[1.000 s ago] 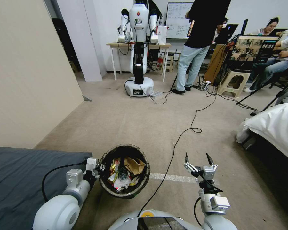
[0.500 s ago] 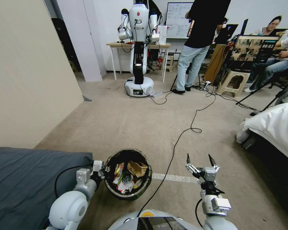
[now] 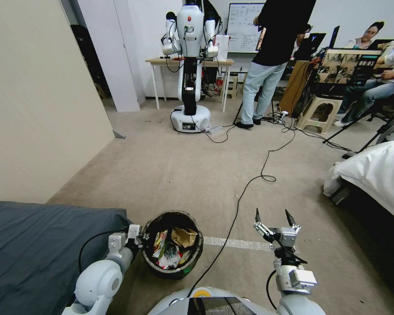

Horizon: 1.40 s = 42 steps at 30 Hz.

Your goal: Pick up the trash bin, then pick up the garbage from the floor and place it into the trash bin.

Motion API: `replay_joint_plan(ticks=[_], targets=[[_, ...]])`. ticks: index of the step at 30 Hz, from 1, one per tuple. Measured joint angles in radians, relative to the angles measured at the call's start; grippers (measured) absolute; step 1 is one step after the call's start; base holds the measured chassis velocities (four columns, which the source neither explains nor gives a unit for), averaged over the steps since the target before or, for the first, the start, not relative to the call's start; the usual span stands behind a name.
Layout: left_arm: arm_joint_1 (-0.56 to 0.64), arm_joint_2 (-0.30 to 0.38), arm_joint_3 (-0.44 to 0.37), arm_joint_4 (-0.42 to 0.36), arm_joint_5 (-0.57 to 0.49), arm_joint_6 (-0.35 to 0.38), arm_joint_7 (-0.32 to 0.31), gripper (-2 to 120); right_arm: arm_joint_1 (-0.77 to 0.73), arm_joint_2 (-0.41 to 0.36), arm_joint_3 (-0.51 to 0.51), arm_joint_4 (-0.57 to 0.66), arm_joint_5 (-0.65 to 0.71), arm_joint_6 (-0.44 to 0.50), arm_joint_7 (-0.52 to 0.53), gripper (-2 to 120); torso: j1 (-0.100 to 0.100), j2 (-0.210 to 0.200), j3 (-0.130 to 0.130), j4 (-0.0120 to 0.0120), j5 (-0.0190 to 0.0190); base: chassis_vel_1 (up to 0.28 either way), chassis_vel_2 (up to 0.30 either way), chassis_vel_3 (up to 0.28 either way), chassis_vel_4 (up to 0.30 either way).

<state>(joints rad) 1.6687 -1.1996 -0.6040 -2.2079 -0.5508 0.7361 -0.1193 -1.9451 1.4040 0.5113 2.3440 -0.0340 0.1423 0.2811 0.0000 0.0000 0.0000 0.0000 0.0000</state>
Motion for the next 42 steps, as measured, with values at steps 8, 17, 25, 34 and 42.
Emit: replay_joint_plan(ticks=[8, 17, 25, 34, 42], targets=[[-0.008, 0.021, 0.008, 0.029, -0.015, -0.001, 0.005, 1, -0.004, -0.005, 0.001, 0.003, 0.002, 0.005, 0.002, 100, 0.0, 0.0, 0.0, 0.0, 0.0001, 0.0, 0.0, 0.0, 0.0], [-0.018, 0.022, 0.018, 0.064, -0.003, -0.003, 0.009, 16, -0.007, -0.004, 0.0, 0.003, 0.002, 0.012, 0.003, 100, 0.0, 0.0, 0.0, 0.0001, -0.0001, 0.0, 0.0, 0.0, 0.0], [-0.047, 0.012, 0.013, 0.074, 0.023, -0.002, 0.009, 44, -0.005, 0.0, -0.004, -0.007, -0.001, 0.014, 0.003, 100, 0.0, 0.0, 0.0, -0.0001, -0.0001, 0.0, 0.0, 0.0, 0.0], [-0.057, 0.006, -0.009, 0.053, 0.042, -0.002, 0.004, 76, -0.003, 0.002, -0.007, -0.009, -0.004, 0.014, 0.003, 100, 0.0, 0.0, 0.0, 0.0, 0.0, 0.0, 0.0, 0.0, 0.0], [-0.044, -0.008, -0.056, 0.006, 0.049, -0.001, -0.005, 99, -0.003, 0.001, -0.008, -0.01, -0.004, 0.014, 0.003, 100, 0.0, 0.0, 0.0, 0.0, 0.0001, 0.0, 0.0, 0.0, 0.0]])
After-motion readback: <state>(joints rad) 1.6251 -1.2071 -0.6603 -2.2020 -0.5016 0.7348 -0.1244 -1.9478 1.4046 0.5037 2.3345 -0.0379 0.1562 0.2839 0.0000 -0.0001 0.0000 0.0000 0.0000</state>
